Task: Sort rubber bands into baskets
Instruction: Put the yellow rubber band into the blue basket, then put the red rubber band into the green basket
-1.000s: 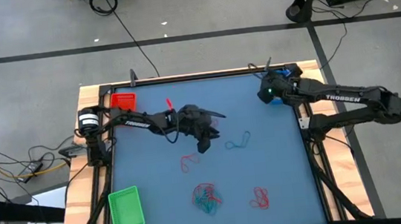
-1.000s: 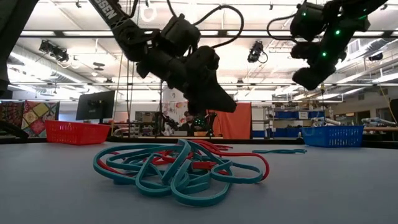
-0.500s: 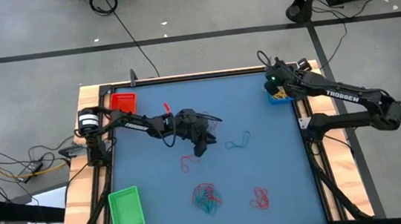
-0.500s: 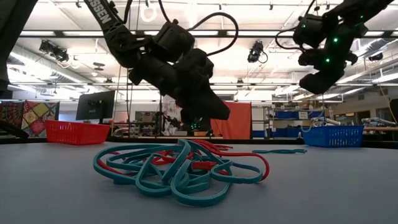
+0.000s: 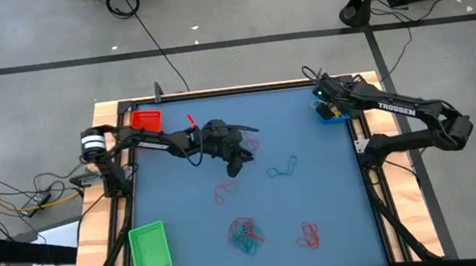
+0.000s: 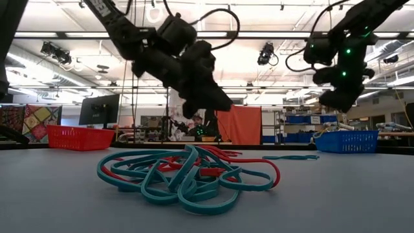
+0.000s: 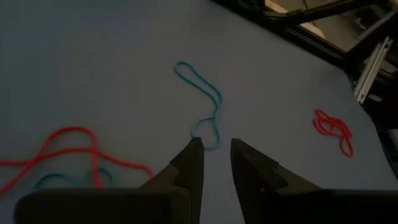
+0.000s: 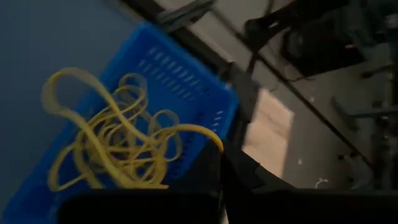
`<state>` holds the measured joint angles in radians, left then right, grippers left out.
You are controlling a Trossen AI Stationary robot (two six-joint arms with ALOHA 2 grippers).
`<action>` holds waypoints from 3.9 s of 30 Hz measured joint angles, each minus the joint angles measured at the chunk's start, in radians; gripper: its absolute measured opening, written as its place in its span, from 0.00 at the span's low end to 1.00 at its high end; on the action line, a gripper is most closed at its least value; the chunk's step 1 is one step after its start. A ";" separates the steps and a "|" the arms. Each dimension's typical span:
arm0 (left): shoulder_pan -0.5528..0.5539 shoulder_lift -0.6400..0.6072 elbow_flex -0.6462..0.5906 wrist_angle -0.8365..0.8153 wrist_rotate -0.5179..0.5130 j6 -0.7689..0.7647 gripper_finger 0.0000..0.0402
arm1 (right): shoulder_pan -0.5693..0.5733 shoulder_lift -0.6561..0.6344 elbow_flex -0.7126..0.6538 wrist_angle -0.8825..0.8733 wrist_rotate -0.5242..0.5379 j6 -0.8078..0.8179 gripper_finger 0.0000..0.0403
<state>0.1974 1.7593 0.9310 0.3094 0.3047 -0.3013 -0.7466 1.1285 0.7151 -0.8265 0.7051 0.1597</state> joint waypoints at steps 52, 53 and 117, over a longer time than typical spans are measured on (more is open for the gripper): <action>-0.101 -0.184 -0.017 -0.478 -0.390 0.021 0.21 | -0.003 0.141 0.060 -0.034 0.140 -0.027 0.63; -0.103 -0.184 -0.027 -0.478 -0.392 0.014 0.21 | -0.003 0.141 0.060 -0.034 0.154 -0.024 0.66; -0.154 -0.216 -0.114 -0.461 -0.328 -0.021 0.21 | -0.042 0.145 0.188 -0.231 -0.314 -0.137 0.54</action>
<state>0.0431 1.5435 0.8173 -0.1514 -0.0229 -0.3221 -0.7886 1.2736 0.9028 -1.0570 0.3908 0.0229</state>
